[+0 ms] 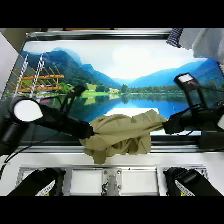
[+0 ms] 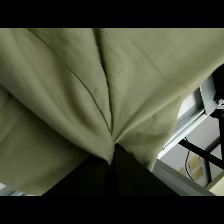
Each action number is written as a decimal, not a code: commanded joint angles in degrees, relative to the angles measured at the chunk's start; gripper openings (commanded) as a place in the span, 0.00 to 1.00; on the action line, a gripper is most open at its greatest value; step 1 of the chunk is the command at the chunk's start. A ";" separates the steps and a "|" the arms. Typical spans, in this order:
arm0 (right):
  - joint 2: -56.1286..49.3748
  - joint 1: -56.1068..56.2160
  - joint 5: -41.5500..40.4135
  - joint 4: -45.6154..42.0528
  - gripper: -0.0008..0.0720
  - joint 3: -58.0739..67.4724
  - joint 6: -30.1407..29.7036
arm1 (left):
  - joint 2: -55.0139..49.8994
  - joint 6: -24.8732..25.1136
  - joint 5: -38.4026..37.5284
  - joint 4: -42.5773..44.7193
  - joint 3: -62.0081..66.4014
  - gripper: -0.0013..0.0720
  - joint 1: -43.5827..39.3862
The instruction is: Fold the clothes and pants, and hang the long-sleeved shirts on hangers.
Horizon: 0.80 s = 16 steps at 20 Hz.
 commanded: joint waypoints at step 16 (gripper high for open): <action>-20.50 -7.98 -38.32 -0.28 0.74 -3.76 -8.07 | -25.94 8.79 18.84 -6.97 17.68 0.84 18.99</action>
